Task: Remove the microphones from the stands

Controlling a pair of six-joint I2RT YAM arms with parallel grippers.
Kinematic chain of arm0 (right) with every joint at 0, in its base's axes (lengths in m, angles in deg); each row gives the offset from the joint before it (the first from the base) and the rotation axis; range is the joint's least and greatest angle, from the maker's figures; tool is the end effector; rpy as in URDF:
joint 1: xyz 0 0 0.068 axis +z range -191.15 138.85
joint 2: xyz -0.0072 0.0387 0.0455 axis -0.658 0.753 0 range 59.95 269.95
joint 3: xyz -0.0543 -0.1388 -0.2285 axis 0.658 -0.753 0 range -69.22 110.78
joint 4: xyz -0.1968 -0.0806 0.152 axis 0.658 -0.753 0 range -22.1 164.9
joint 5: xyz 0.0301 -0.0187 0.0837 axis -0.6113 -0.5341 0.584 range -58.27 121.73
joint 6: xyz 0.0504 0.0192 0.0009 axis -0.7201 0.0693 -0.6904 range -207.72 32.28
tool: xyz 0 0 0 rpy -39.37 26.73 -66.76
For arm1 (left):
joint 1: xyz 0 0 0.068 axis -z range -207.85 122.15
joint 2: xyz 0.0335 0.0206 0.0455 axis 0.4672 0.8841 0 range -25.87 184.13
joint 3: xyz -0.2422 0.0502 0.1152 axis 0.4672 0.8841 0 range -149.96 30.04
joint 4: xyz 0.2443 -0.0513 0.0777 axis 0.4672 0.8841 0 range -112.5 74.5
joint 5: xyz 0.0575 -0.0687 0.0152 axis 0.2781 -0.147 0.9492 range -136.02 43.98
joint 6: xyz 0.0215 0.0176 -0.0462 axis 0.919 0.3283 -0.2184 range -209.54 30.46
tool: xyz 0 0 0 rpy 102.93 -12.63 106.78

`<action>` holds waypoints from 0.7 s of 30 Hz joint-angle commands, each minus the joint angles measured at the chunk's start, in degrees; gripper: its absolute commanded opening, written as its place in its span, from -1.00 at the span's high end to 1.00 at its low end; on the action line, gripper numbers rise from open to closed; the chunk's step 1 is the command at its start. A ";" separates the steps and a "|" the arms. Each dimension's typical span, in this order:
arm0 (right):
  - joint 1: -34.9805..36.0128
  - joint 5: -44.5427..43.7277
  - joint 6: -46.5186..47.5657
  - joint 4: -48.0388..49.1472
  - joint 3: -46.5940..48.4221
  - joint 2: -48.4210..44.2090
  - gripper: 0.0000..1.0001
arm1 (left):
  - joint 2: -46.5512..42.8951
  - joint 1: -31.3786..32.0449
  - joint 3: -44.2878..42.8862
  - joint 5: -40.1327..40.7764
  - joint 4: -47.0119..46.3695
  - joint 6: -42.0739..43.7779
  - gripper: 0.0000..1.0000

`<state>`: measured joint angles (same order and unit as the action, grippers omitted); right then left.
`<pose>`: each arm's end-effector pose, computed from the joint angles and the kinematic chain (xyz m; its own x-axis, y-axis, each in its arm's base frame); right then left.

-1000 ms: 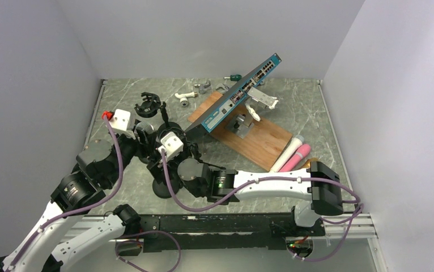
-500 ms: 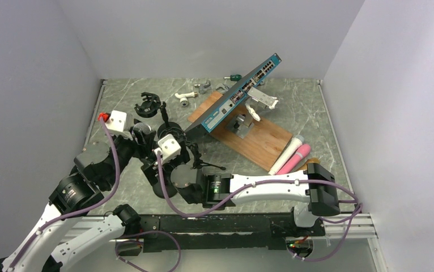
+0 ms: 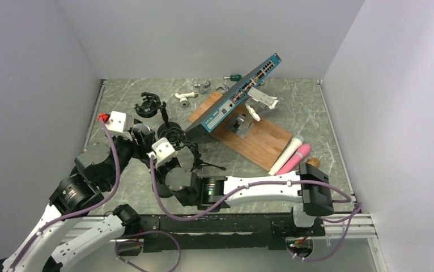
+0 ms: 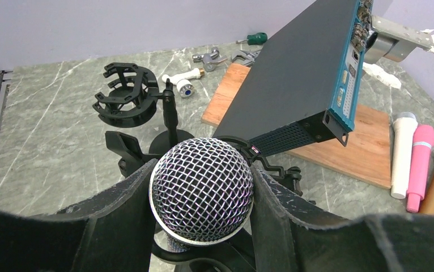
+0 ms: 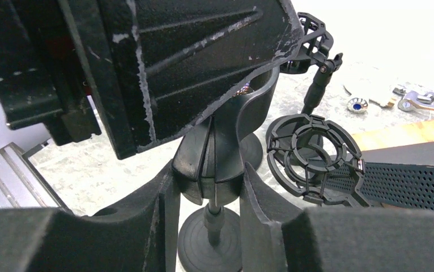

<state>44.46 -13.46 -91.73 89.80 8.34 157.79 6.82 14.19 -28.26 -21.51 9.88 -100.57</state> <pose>0.0562 0.4022 0.3370 -0.0524 -0.0402 -0.9978 -0.6464 0.7630 0.0032 0.0829 -0.0549 0.4036 -0.1440 -0.1046 -0.9840 0.2809 0.9492 -0.1420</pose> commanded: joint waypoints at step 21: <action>-0.17 -0.35 1.14 3.03 1.19 0.84 1.00 | 1.85 -0.07 -9.44 5.42 -6.10 6.74 1.00</action>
<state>44.46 -12.71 -91.21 91.70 8.34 158.62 8.45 14.34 -30.84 -18.76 9.68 -97.79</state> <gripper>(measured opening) 0.495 0.565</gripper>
